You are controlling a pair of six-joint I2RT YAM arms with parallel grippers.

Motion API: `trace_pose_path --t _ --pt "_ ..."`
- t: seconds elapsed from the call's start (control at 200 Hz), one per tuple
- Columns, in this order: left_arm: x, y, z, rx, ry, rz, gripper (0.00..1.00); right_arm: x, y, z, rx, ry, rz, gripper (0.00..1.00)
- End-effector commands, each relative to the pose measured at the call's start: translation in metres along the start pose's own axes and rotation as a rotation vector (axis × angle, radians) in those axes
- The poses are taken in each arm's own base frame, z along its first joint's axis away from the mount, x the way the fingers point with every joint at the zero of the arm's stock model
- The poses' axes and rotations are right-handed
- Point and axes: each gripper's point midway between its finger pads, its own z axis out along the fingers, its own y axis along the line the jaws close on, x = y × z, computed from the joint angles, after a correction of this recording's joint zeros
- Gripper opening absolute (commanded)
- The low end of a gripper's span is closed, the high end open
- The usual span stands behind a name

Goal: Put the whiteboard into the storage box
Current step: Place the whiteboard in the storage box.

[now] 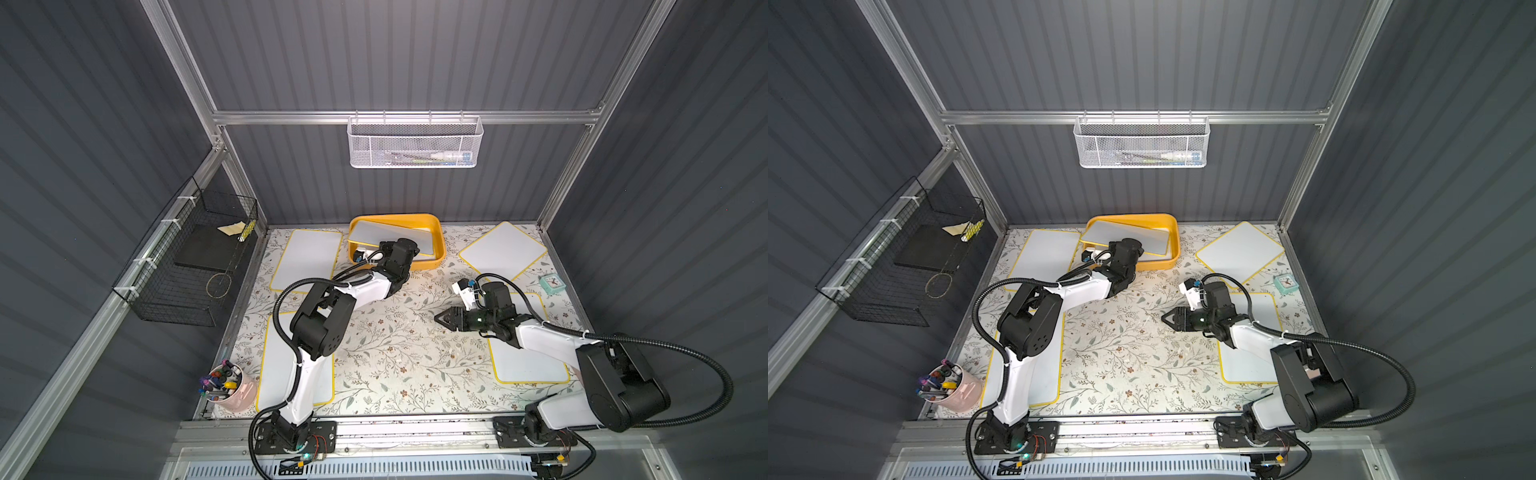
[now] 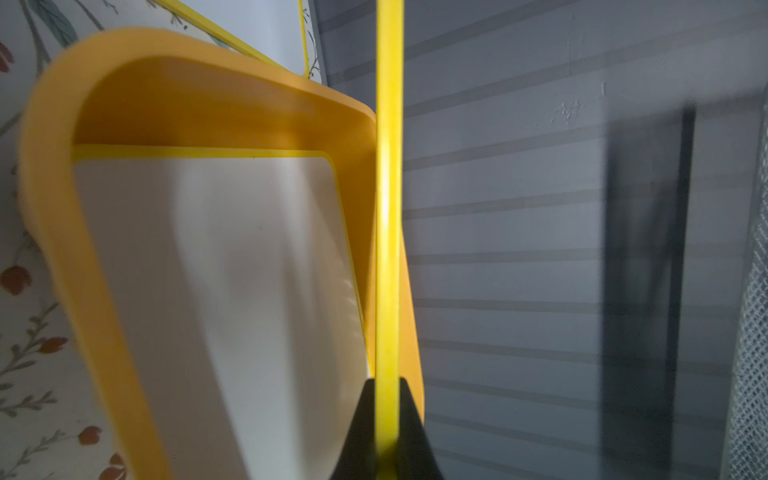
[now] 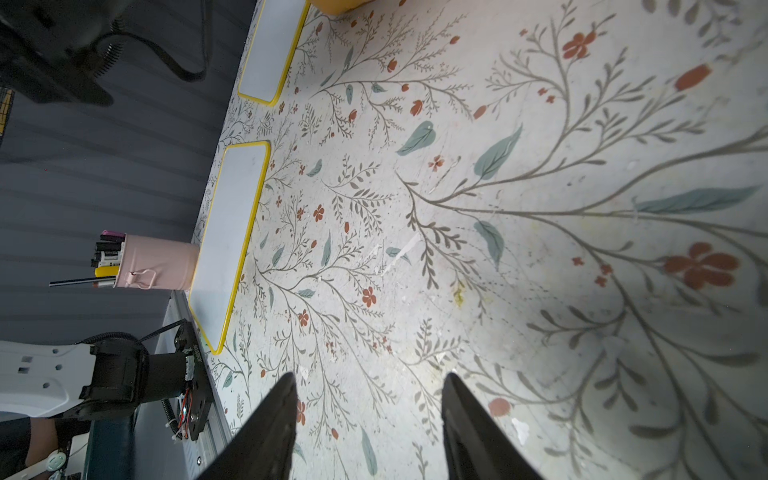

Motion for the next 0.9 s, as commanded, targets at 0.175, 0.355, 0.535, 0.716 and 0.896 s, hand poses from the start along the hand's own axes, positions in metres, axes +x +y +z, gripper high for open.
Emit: trace_pose_path --t 0.175,0.355,0.535,0.716,0.896 --pt "0.0 -0.027 -0.001 0.059 -0.057 -0.108 0.0 -0.005 0.004 -0.002 -0.003 -0.014 -0.019 0.56" --pt "0.008 -0.019 0.001 0.038 -0.027 -0.1 0.0 -0.005 0.001 -0.002 0.013 -0.013 -0.013 0.56" --pt "0.017 -0.014 0.001 0.029 0.029 -0.081 0.05 -0.004 0.001 -0.001 0.014 -0.013 -0.011 0.56" --pt "0.018 -0.015 -0.002 0.021 0.043 -0.047 0.26 -0.005 0.002 -0.002 0.012 -0.017 -0.012 0.56" --pt "0.02 -0.017 -0.003 0.024 0.053 -0.024 0.46 -0.005 0.002 -0.002 0.013 -0.018 -0.015 0.56"
